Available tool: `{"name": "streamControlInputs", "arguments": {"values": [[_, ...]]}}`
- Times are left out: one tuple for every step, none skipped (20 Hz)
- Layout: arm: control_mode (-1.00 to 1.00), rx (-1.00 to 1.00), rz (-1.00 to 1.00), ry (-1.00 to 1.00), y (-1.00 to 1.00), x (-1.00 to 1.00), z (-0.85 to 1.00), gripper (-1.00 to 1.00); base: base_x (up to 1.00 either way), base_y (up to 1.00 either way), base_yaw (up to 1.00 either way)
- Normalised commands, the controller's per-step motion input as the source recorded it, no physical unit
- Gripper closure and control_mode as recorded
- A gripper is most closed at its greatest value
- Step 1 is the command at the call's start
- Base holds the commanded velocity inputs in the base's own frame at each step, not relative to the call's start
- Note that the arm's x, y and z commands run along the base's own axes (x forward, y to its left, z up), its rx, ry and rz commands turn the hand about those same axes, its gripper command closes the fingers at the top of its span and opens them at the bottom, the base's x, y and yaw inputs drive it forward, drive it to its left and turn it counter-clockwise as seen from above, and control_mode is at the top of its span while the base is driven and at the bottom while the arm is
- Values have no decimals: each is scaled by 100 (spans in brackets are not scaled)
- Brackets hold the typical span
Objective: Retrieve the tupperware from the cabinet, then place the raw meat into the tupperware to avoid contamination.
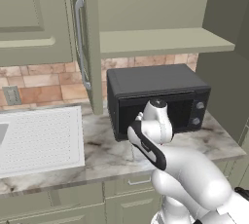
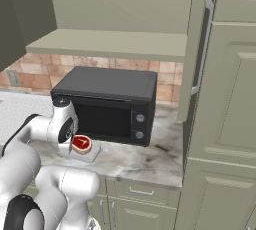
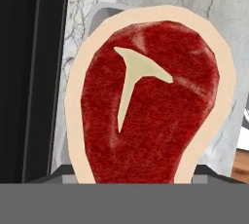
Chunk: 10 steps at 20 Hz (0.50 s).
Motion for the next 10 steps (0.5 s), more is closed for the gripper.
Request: {"name": "streamControlInputs", "arguments": {"values": [[-100,2,0,0,0,4,-5,100,0,0,0],[-100,2,0,0,0,6,-7,100,0,0,0],[-100,2,0,0,0,8,-8,-100,0,0,0],[-100,2,0,0,0,8,-9,-100,0,0,0],[-100,2,0,0,0,8,-9,-100,0,0,0],[-100,2,0,0,0,7,-8,-100,0,0,0],[-100,2,0,0,0,6,-6,-100,0,0,0],[-100,2,0,0,0,5,-6,-100,0,0,0],[-100,2,0,0,0,5,-4,-100,0,0,0],[-100,1,0,0,0,2,-2,-100,0,0,0]]}}
